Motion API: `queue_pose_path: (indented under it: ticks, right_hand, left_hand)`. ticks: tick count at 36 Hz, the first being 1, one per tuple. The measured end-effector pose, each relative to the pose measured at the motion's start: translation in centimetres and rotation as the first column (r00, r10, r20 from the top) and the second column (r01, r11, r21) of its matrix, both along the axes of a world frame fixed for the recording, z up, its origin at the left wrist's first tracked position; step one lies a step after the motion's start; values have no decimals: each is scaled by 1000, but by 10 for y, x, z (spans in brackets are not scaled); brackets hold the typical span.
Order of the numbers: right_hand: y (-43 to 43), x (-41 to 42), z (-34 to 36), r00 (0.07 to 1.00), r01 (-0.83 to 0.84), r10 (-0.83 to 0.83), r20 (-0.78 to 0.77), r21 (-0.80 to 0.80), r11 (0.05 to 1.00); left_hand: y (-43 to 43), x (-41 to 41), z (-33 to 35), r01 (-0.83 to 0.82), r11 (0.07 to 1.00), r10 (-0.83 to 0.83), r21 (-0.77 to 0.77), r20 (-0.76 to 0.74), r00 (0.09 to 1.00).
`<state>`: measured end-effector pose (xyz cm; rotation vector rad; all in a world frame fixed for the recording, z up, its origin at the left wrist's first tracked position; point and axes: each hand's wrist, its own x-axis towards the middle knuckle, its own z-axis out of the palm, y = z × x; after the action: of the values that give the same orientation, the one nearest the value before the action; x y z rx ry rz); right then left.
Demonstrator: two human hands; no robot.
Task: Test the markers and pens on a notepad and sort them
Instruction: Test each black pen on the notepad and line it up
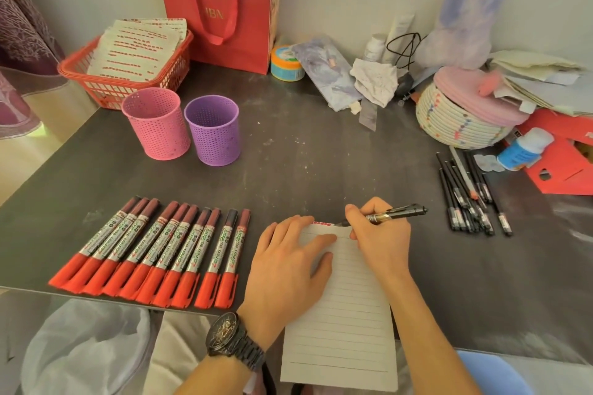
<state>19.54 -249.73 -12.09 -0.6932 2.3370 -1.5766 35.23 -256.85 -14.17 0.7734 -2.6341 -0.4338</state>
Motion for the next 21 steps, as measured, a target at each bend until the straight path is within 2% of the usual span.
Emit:
queue_pose_path:
  ticks: [21]
  right_hand:
    - [-1,1,-3,999,-29,30,-42,25,999]
  left_hand:
    - [0,0,1,-2,1000,2,9,4,1000]
